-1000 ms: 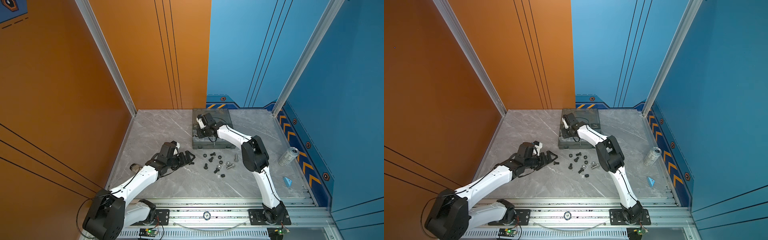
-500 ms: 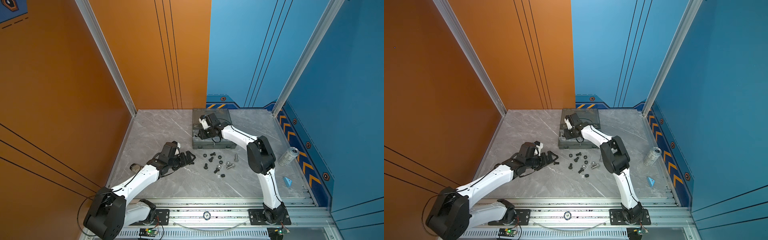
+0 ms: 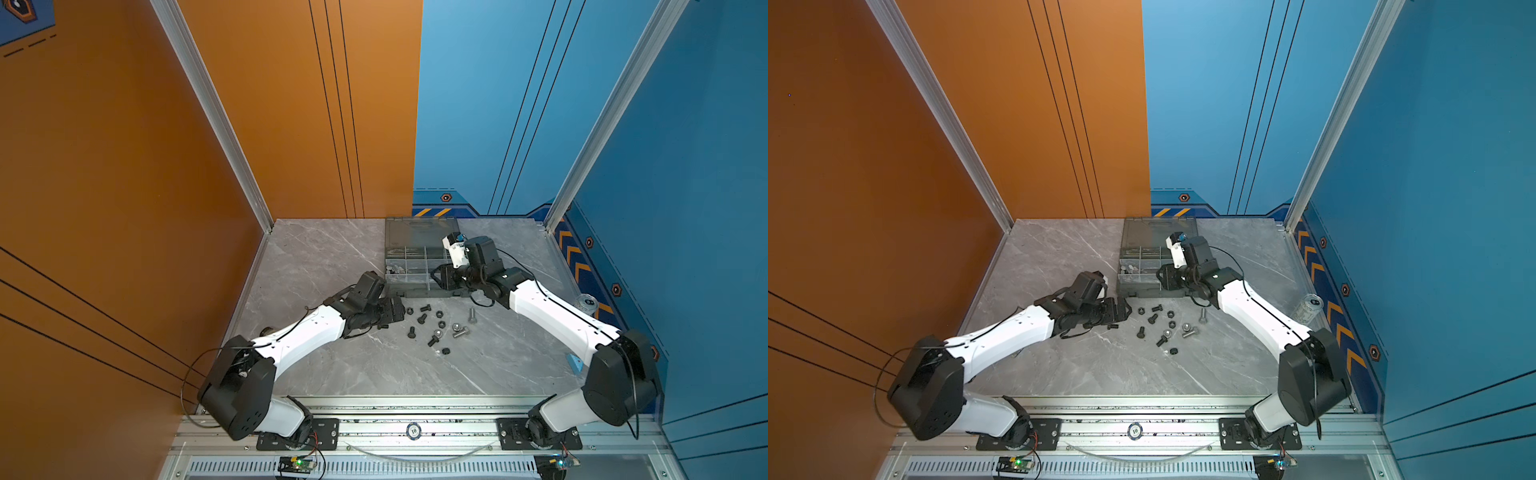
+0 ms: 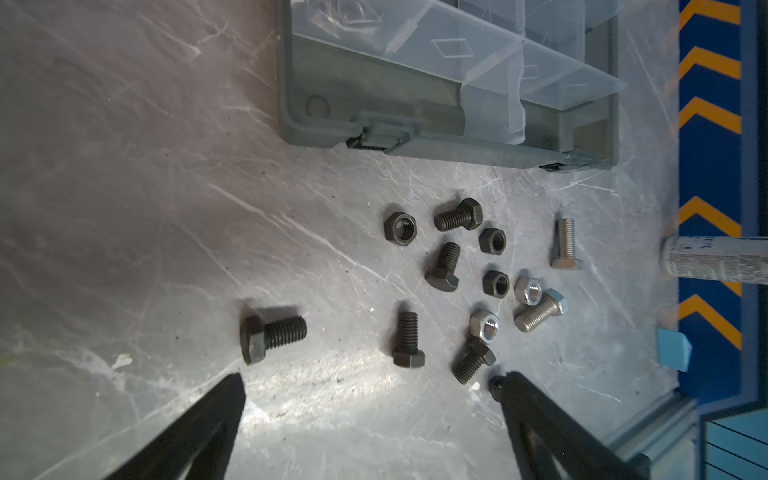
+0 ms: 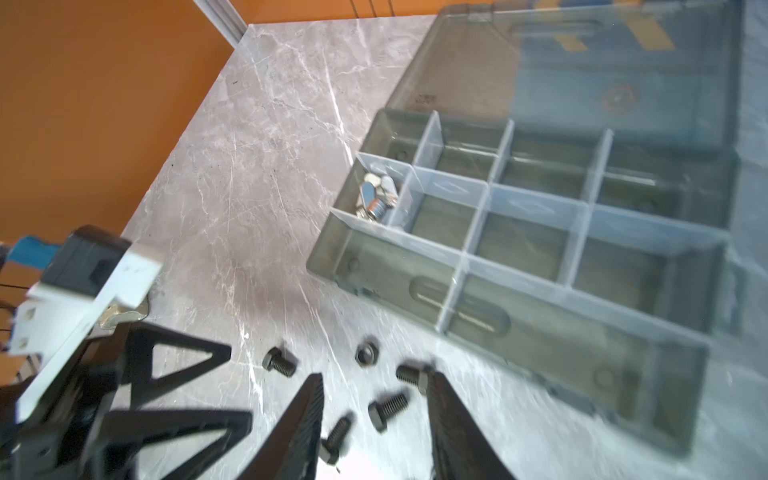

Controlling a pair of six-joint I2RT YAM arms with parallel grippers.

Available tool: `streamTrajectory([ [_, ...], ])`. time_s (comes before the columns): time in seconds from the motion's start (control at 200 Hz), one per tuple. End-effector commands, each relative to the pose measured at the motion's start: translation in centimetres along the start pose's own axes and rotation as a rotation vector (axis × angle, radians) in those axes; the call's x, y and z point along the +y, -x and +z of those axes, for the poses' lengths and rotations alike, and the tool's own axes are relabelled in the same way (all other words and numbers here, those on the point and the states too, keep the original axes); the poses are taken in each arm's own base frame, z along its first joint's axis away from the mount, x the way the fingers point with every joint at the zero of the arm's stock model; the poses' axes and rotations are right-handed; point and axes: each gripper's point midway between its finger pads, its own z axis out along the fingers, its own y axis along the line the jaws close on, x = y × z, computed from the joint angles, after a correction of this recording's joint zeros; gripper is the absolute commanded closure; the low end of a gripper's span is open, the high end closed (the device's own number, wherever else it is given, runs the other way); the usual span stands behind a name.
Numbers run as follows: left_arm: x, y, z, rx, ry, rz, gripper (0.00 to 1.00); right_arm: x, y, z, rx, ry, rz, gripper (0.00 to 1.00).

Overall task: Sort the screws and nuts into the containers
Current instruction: 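Draw the right arm back while the left arm reaches toward a black hex nut, then lower and close the left gripper on the black hex nut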

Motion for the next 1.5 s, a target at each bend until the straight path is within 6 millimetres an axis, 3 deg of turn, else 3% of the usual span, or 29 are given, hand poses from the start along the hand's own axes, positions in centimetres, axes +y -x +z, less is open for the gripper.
streamTrajectory([
  [0.0, 0.8, 0.2, 0.5, 0.007, 0.116, 0.082, 0.02, -1.1, -1.7, -1.6, 0.015, -0.005, 0.074, 0.56],
  [0.165, -0.8, 1.4, 1.4, -0.02, 0.147, 0.135, 0.01, -2.4, -4.1, -3.4, 0.008, -0.046, 0.105, 0.55],
  [0.26, -1.3, 1.7, 2.0, -0.028, 0.164, 0.152, 0.09, -3.2, -4.9, -4.1, -0.018, -0.06, 0.138, 0.55],
  [0.441, -1.9, 1.7, 3.4, -0.012, 0.189, 0.174, 0.13, -3.5, -6.4, -5.1, -0.042, -0.049, 0.18, 0.55],
  [0.461, -2.0, 1.6, 3.6, -0.011, 0.188, 0.178, 0.18, -3.5, -6.6, -5.2, -0.042, -0.05, 0.18, 0.55],
  [0.531, -2.3, 1.4, 4.1, -0.005, 0.194, 0.186, 0.2, -3.7, -7.2, -5.6, -0.039, -0.056, 0.185, 0.55],
  [1.031, -3.3, 0.7, 7.0, 0.02, 0.223, 0.216, 0.28, -3.2, -9.8, -6.4, 0.007, -0.018, 0.206, 0.53],
  [1.492, -3.2, 0.3, 9.3, 0.037, 0.235, 0.207, 0.38, -2.1, -10.2, -7.3, 0.008, 0.046, 0.203, 0.5],
])
